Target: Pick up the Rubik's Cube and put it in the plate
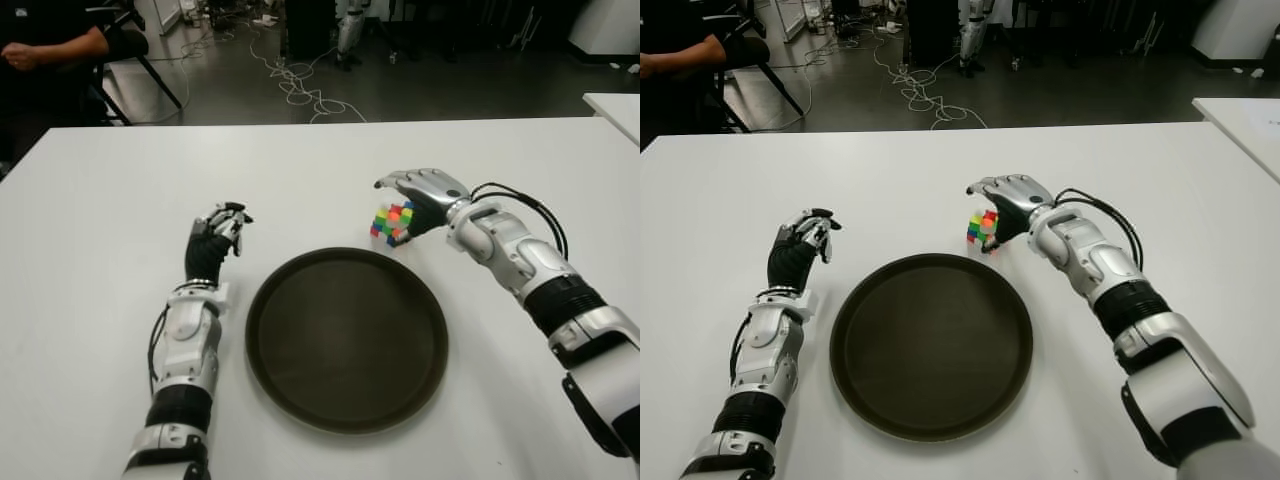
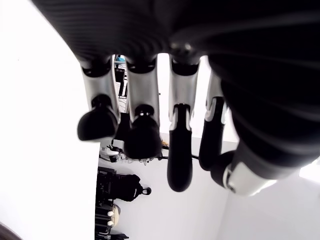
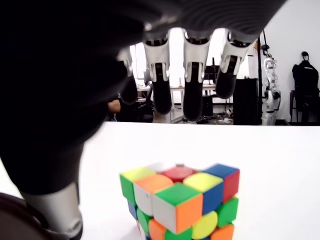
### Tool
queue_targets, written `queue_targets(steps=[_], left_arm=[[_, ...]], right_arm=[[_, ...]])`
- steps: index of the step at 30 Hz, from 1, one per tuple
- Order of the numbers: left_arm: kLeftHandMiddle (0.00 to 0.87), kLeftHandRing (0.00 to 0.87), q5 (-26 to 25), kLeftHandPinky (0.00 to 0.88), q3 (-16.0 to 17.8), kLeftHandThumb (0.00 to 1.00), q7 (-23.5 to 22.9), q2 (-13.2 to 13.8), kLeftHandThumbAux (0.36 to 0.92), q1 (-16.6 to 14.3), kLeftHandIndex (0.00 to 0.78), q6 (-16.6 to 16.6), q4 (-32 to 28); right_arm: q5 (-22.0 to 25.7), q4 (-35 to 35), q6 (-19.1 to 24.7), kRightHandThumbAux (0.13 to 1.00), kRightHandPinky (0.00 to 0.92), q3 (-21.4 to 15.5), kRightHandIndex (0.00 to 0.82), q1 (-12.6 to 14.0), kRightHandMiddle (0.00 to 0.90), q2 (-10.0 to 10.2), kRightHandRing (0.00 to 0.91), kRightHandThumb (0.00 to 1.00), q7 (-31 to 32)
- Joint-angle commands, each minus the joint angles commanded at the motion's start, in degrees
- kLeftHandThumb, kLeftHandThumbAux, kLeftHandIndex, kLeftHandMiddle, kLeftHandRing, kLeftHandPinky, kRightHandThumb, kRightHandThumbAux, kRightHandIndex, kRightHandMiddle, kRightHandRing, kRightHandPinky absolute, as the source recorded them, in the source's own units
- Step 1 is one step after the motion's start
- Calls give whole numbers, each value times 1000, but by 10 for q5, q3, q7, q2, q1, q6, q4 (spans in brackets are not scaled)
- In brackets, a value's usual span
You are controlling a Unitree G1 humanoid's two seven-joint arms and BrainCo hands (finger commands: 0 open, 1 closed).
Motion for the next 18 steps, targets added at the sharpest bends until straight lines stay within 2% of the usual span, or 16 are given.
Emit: queue_targets(steps=[11, 18], left_arm=[[532, 792, -6, 797, 0, 854, -3, -1, 663, 1, 414, 2, -3], [534, 796, -5, 799, -1, 855, -5, 0, 663, 1, 416, 0, -2]], right_arm=[[-2, 37, -1, 769, 163, 9, 207, -15, 217, 7, 210, 0, -13], [3, 61, -6, 784, 205, 8, 231, -22, 240, 11, 241, 0, -25]])
